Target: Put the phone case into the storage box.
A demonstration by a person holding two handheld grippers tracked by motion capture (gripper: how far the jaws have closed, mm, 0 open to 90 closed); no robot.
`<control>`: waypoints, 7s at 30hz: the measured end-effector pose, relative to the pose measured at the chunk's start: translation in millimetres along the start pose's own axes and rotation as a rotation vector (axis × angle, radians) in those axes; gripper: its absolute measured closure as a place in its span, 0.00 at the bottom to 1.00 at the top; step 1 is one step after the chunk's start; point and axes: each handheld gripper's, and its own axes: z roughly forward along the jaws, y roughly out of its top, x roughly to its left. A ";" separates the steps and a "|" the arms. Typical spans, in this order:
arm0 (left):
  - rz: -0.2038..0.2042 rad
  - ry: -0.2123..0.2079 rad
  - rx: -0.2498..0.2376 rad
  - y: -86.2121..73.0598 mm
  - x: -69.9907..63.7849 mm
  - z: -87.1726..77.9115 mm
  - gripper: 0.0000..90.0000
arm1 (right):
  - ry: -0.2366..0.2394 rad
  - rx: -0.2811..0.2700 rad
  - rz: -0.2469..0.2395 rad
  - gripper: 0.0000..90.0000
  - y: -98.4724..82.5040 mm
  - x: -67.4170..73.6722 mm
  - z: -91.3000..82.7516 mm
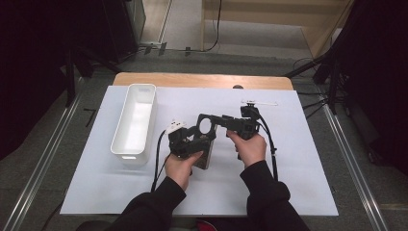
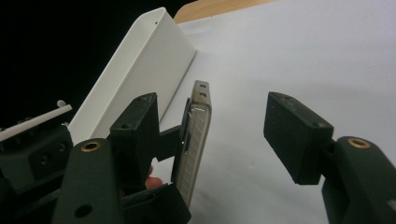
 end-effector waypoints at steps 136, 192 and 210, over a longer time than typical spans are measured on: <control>-0.007 -0.076 0.224 35.9 0.6 -12.4 0.03 | 0.011 0.015 0.039 0.86 19.0 5.8 -1.4; 0.178 -0.081 0.302 49.8 5.8 -31.4 0.18 | 0.192 0.074 -0.147 0.85 0.8 -11.5 -12.6; 0.193 -0.067 0.308 56.3 8.6 -33.4 0.20 | 0.216 0.077 -0.179 0.85 -4.2 -0.9 -7.8</control>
